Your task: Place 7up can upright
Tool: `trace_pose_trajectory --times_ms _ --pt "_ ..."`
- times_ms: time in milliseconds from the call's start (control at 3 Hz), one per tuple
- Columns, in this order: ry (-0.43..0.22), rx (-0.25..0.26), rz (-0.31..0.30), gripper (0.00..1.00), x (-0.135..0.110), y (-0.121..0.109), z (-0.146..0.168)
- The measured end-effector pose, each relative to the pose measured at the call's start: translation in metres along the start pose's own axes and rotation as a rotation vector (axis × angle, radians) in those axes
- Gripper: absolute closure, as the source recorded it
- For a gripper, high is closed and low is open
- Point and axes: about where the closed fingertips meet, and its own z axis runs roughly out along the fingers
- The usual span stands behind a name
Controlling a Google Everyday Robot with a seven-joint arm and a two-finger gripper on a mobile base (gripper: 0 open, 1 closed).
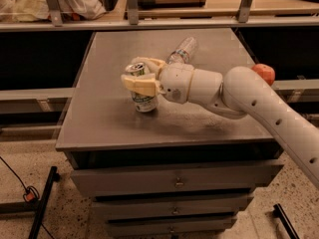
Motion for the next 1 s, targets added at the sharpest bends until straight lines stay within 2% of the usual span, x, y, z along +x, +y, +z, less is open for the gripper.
trace_pose_trajectory --times_ms 667,1000 --pt "0.0 0.0 0.0 0.14 -0.003 0.0 0.0" --pt "0.025 0.021 -0.024 0.0 0.006 -0.017 -0.001"
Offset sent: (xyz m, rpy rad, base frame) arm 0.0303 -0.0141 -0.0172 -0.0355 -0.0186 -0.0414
